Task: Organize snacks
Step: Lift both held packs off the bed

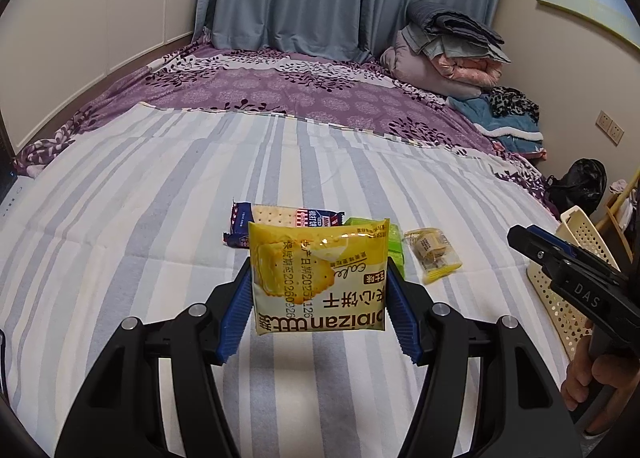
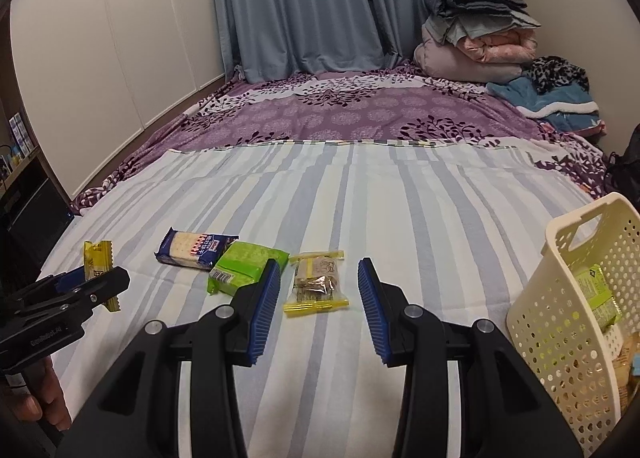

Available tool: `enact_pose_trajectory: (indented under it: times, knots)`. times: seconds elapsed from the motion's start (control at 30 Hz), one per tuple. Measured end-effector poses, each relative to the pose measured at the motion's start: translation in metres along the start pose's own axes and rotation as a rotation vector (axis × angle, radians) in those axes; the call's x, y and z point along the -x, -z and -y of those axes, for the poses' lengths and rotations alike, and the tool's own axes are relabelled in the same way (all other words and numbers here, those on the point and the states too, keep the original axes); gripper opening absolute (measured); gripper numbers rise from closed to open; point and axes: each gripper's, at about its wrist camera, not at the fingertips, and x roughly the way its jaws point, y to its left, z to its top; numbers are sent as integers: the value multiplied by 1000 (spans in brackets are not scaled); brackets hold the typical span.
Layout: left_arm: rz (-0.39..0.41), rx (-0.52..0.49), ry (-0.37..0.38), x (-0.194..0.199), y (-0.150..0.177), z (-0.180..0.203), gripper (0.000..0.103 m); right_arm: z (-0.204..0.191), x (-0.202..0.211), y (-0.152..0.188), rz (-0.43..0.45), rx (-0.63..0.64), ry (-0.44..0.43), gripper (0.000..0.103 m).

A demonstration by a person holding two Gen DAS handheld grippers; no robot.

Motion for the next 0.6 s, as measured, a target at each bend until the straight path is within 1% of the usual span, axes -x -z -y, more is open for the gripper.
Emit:
enact_pose_trajectory:
  times: [0.27, 0.37, 0.4, 0.43, 0.5, 0.53, 0.6]
  knots:
    - [12, -23, 5, 11, 0, 13, 63, 10, 21, 2, 34, -16, -4, 41]
    - [12, -29, 6, 12, 0, 16, 63, 9, 7, 3, -11, 3, -25, 43]
    - [12, -32, 8, 13, 0, 16, 63, 8, -1, 5, -27, 9, -21, 44]
    - [13, -34, 8, 13, 1, 16, 63, 6, -9, 6, -43, 17, -17, 46]
    - [12, -35, 7, 14, 2, 16, 63, 3, -25, 8, -80, 30, -27, 61]
    - [10, -33, 6, 14, 2, 14, 63, 2, -33, 8, -94, 33, -36, 64]
    - [6, -26, 3, 12, 3, 11, 63, -2, -50, 9, -122, 45, -30, 65]
